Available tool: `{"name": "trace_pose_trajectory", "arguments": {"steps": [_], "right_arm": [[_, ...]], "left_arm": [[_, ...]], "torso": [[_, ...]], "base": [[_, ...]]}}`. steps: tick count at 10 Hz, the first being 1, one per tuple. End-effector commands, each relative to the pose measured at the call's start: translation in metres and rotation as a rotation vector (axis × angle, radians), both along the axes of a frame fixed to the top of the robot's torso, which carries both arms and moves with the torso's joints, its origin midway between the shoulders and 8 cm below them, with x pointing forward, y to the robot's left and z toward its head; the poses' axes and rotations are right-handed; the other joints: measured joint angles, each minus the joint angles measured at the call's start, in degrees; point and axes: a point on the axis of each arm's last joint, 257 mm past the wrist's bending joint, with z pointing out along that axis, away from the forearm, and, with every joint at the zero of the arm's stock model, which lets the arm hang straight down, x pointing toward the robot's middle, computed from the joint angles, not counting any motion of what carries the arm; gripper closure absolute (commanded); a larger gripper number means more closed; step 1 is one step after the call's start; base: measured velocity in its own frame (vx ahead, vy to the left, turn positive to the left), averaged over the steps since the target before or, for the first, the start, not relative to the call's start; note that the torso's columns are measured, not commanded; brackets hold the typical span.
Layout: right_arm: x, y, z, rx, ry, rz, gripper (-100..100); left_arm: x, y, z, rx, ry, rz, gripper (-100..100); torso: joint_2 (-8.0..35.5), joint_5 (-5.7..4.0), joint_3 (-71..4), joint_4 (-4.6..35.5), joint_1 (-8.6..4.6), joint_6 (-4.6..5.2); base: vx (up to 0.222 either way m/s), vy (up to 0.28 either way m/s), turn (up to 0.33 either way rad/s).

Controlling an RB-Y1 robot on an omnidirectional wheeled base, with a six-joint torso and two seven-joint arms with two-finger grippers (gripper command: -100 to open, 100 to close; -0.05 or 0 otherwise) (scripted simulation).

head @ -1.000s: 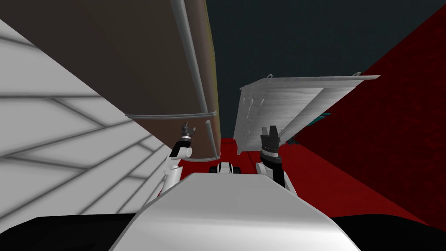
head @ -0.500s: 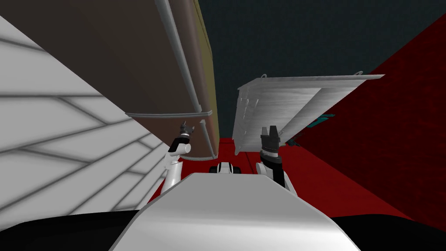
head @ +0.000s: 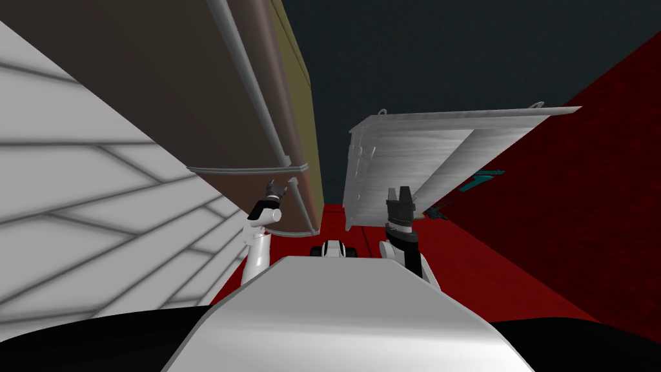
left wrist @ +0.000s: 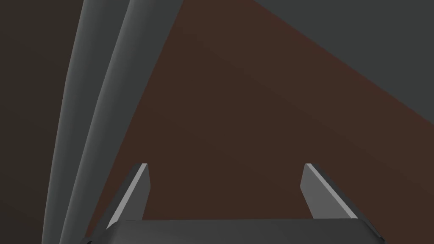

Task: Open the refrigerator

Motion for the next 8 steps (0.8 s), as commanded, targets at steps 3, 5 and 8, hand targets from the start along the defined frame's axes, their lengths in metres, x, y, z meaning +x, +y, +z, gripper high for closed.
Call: {"name": "trace_pose_trajectory", "arguments": {"steps": [3,5,8], "right_arm": [[0.0,0.0,0.0,0.0,0.0,0.0,0],[0.0,0.0,0.0,0.0,0.0,0.0,0],[0.0,0.0,0.0,0.0,0.0,0.0,0]], "left_arm": [[0.013,0.021,-0.003,-0.126,0.04,0.017,-100],[0.017,0.026,-0.006,-0.163,0.058,0.022,-100],[0.024,0.041,-0.005,-0.254,0.078,0.033,-100]], "torso": [[0.02,0.04,0.02,0.01,0.14,-0.12],[0.13,-0.08,0.09,0.02,-0.26,0.12],[0.27,-0.17,0.19,-0.04,-0.87,0.41]], "base": [[0.008,-0.157,0.05],[-0.001,-0.137,0.088],[-0.018,-0.126,0.072]]}}
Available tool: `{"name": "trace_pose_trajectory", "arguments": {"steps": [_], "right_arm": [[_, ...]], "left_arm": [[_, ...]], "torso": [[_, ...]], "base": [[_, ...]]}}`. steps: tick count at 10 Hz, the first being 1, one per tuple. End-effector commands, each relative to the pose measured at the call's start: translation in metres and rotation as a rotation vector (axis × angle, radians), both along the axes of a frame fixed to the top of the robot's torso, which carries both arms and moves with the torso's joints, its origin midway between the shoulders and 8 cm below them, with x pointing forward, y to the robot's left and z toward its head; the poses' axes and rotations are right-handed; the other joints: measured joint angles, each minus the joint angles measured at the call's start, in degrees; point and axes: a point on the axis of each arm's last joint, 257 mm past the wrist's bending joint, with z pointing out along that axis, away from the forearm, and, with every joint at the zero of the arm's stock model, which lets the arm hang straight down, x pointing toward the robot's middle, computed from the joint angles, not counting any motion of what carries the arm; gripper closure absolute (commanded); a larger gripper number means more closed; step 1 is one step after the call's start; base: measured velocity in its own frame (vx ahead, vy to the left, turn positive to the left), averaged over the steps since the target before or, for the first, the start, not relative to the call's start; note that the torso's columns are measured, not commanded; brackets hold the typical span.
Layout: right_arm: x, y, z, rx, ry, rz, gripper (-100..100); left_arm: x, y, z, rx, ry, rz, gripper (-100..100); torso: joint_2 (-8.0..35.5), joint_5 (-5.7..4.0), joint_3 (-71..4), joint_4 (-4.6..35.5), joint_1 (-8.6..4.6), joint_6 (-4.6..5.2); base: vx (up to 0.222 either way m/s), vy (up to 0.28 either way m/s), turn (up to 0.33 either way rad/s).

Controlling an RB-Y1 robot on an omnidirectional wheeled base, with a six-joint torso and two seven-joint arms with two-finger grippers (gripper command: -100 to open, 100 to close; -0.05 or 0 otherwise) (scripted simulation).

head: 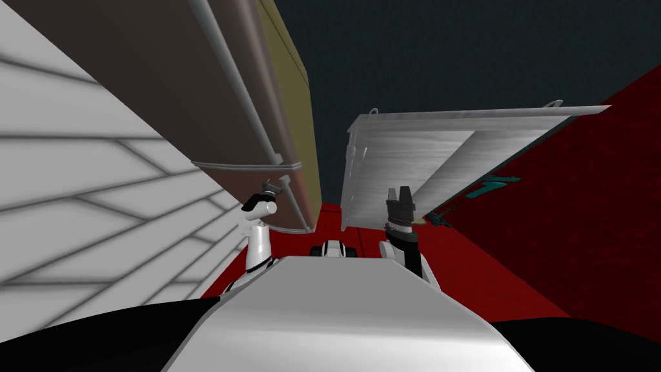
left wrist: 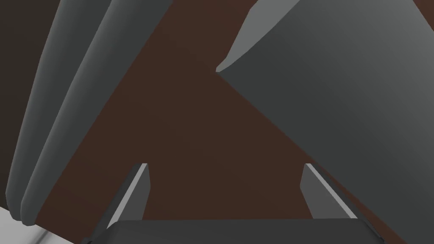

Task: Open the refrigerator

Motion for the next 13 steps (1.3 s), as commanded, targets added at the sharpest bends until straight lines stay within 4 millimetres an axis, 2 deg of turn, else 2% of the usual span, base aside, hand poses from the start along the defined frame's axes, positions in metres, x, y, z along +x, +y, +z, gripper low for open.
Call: {"name": "trace_pose_trajectory", "arguments": {"steps": [1,9,10,11,12,13], "right_arm": [[0.0,0.0,0.0,0.0,0.0,0.0,0],[0.0,0.0,0.0,0.0,0.0,0.0,0],[0.0,0.0,0.0,0.0,0.0,0.0,0],[0.0,0.0,0.0,0.0,0.0,0.0,0],[0.0,0.0,0.0,0.0,0.0,0.0,0],[0.0,0.0,0.0,0.0,0.0,0.0,0]], "left_arm": [[0.007,-0.001,-0.006,-0.062,0.024,-0.01,-100],[0.013,0.028,0.01,-0.17,0.046,0.015,-100],[0.003,0.041,0.006,-0.156,0.053,0.045,-100],[0.0,0.073,0.011,-0.149,0.041,0.107,-100],[0.001,0.074,0.002,-0.158,0.055,0.108,-100],[-0.002,0.098,0.014,-0.145,0.027,0.155,-100]], "torso": [[0.1,-0.06,0.08,-0.02,-0.34,0.13],[0.53,-0.56,0.32,0.39,-1.14,0.47],[0.64,-0.68,0.38,0.49,-1.3,0.51],[0.62,-0.54,0.37,0.45,-0.86,0.32],[0.6,-0.28,0.35,0.37,-0.26,0.24],[0.4,-0.16,0.23,0.32,0.03,0.0]], "base": [[-0.003,-0.111,0.048],[-0.009,-0.098,0.041],[0.012,-0.01,0.082],[-0.062,0.073,-0.192],[-0.096,0.064,-0.178],[-0.126,0.036,-0.301]]}}
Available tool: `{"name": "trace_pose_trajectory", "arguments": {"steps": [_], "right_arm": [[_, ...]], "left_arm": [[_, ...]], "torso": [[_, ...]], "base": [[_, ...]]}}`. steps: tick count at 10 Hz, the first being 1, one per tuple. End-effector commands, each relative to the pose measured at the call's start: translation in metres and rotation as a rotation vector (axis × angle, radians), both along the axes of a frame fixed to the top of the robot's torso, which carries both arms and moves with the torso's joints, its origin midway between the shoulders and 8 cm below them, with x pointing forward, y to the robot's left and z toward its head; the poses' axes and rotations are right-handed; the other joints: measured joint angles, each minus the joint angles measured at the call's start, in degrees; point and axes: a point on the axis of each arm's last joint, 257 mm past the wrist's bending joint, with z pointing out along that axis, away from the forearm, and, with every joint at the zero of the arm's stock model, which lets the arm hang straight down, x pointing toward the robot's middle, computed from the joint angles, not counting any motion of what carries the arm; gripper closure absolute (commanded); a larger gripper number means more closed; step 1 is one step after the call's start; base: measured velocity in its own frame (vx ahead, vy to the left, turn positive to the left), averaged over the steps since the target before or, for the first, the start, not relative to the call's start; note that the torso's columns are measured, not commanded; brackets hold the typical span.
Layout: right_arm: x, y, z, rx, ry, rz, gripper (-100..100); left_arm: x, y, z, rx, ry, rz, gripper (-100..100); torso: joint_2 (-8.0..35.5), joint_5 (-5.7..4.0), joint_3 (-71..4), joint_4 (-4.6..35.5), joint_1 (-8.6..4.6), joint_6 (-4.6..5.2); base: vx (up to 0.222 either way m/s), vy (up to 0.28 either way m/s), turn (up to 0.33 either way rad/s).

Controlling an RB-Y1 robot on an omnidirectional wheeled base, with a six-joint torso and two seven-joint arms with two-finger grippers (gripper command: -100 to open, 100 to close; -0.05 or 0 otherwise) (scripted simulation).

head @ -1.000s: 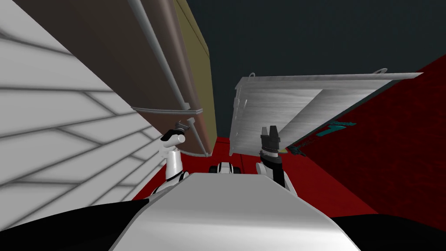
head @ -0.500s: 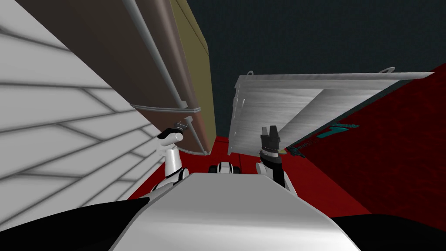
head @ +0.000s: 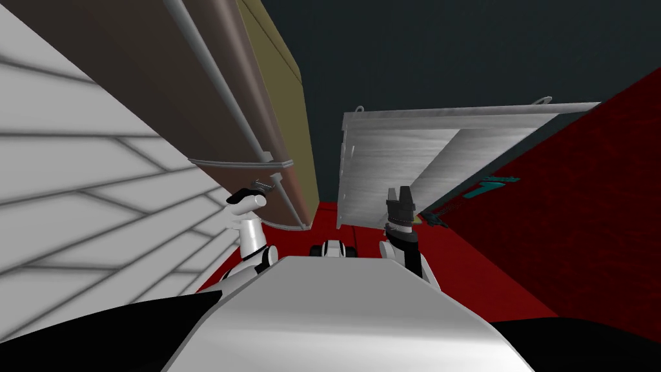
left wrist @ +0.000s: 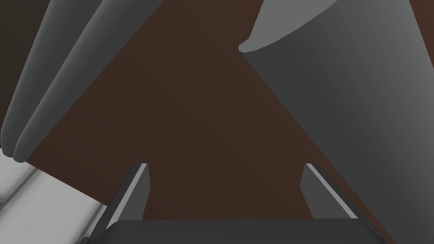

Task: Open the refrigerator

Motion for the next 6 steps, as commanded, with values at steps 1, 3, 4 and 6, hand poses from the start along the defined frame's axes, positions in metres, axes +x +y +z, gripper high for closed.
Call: {"name": "trace_pose_trajectory", "arguments": {"steps": [1,3,4,6], "right_arm": [[0.0,0.0,0.0,0.0,0.0,0.0,0],[0.0,0.0,0.0,0.0,0.0,0.0,0],[0.0,0.0,0.0,0.0,0.0,0.0,0],[0.0,0.0,0.0,0.0,0.0,0.0,0]], "left_arm": [[0.002,0.023,0.0,-0.003,-0.007,0.044,-100],[-0.001,0.046,0.008,0.006,-0.024,0.091,-100],[0.002,0.048,-0.005,-0.009,-0.002,0.092,-100],[-0.001,0.071,-0.003,-0.008,-0.01,0.137,-100]], "torso": [[-0.17,-0.06,-0.14,0.03,0.1,-0.02],[-0.73,0.22,-0.46,-0.25,0.62,-0.45],[-0.71,0.29,-0.48,-0.26,0.87,-0.34],[-0.73,0.33,-0.48,-0.26,0.96,-0.28]], "base": [[-0.108,0.027,-0.137],[-0.062,0.005,-0.117],[-0.087,0.023,-0.174],[-0.105,0.031,-0.216]]}}
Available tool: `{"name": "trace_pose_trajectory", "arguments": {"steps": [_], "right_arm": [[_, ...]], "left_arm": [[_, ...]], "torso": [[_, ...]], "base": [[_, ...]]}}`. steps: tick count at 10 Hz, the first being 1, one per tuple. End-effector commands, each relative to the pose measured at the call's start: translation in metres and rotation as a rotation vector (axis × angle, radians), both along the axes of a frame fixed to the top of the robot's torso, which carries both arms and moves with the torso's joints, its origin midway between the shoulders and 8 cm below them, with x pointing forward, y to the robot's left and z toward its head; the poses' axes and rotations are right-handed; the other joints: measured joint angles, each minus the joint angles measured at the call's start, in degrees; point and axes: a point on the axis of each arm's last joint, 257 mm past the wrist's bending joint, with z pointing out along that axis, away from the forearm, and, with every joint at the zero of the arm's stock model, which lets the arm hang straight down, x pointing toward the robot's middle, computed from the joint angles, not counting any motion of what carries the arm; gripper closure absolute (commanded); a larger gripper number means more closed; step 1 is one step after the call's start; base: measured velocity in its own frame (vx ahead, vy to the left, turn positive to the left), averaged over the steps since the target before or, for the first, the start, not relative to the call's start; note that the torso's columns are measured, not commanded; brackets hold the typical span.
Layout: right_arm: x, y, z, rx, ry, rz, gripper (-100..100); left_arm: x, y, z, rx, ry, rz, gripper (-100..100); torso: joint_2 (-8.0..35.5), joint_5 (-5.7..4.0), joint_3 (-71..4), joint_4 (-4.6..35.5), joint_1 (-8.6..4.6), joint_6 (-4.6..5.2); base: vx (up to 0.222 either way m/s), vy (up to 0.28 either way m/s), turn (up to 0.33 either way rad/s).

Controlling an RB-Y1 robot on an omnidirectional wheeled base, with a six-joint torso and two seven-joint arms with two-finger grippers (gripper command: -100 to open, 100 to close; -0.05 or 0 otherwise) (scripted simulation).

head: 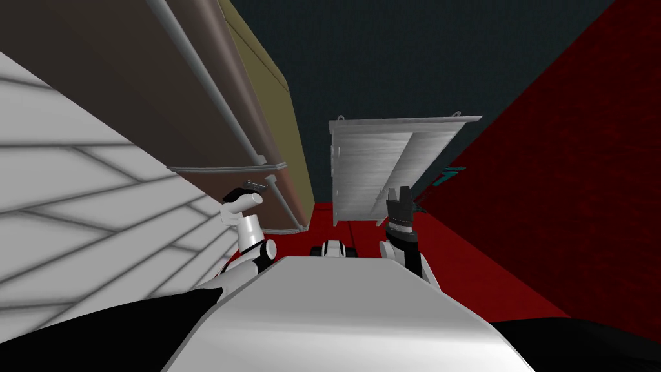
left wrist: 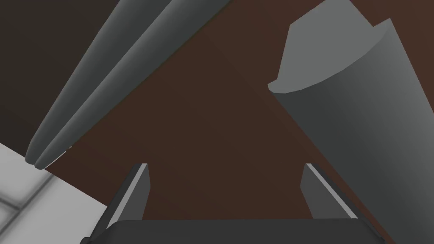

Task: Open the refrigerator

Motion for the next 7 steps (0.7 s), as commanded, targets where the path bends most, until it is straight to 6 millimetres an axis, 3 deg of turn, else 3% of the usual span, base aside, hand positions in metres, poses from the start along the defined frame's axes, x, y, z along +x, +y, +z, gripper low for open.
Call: {"name": "trace_pose_trajectory", "arguments": {"steps": [1,2,3,4,6,7], "right_arm": [[0.0,0.0,0.0,0.0,0.0,0.0,0],[0.0,0.0,0.0,0.0,0.0,0.0,0],[0.0,0.0,0.0,0.0,0.0,0.0,0],[0.0,0.0,0.0,0.0,0.0,0.0,0],[0.0,0.0,0.0,0.0,0.0,0.0,0],[0.0,0.0,0.0,0.0,0.0,0.0,0]], "left_arm": [[0.003,0.012,-0.009,-0.014,0.011,0.02,-100],[-0.003,0.033,0.003,0.0,-0.014,0.064,-100],[0.0,0.035,-0.011,-0.019,0.01,0.064,-100],[-0.007,0.055,0.008,0.002,-0.025,0.107,-100],[-0.004,0.056,-0.013,-0.026,0.008,0.106,-100],[-0.01,0.076,0.001,-0.012,-0.02,0.147,-100]], "torso": [[-0.01,0.01,0.01,-0.02,-0.01,-0.16],[-0.07,0.02,-0.02,-0.04,-0.03,-0.25],[0.09,0.02,0.06,-0.01,-0.05,-0.18],[0.2,0.02,0.15,0.03,-0.04,-0.27],[0.24,0.01,0.18,0.07,-0.01,-0.26],[-0.02,0.02,0.02,-0.02,-0.04,-0.28]], "base": [[-0.044,0.022,-0.003],[-0.074,0.02,-0.23],[-0.085,0.017,-0.166],[-0.129,0.031,-0.301],[-0.078,0.017,-0.057],[-0.065,0.013,-0.245]]}}
